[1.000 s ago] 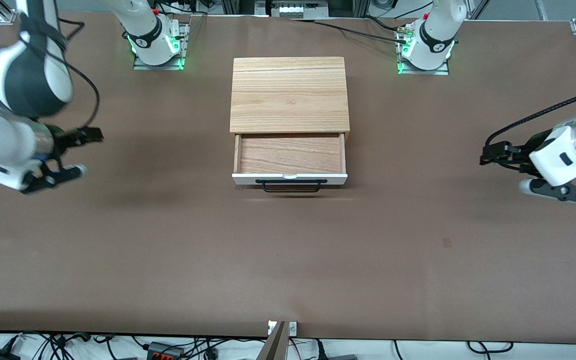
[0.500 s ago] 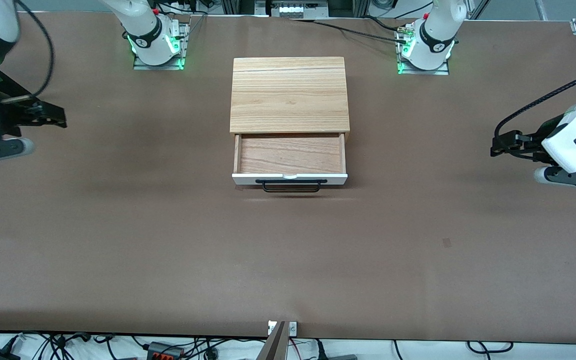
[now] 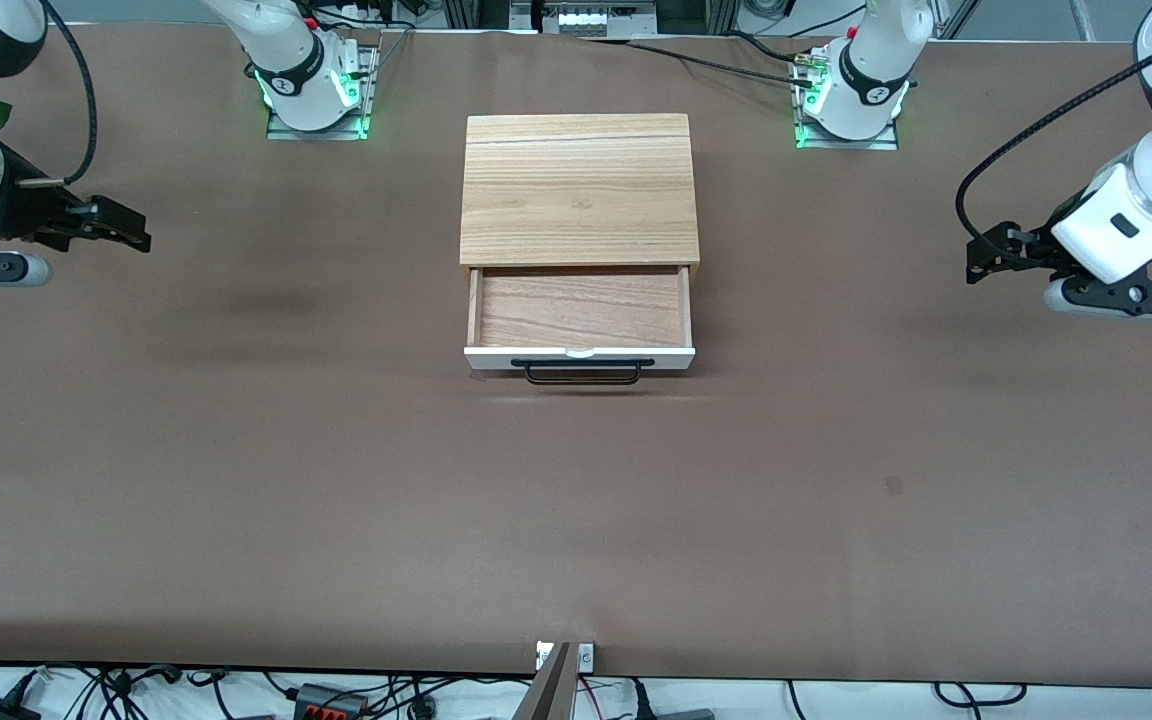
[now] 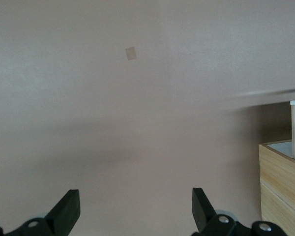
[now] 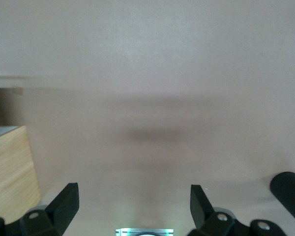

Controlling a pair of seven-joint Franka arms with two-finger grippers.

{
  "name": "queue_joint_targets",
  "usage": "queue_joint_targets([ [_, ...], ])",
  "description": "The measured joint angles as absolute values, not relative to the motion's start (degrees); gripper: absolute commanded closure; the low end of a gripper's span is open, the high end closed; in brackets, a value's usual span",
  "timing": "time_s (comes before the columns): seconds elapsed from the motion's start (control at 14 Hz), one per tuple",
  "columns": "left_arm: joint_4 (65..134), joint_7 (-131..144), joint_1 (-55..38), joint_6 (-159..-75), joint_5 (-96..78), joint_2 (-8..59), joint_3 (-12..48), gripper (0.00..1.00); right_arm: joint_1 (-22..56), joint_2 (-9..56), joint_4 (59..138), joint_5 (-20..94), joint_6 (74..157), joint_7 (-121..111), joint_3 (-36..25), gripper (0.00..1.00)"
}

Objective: Pull top drawer with both arms simultaneously

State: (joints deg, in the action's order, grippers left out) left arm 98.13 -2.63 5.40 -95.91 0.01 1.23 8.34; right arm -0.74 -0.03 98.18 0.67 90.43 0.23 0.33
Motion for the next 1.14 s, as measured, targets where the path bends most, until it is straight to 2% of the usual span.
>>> queue_joint_targets([
  [1.14,98.5,-2.6,5.7,-96.8,0.0,1.4,8.3,0.00,-0.8,-0.4,96.0,0.5,91.9,1.1,-0.7,0.00],
])
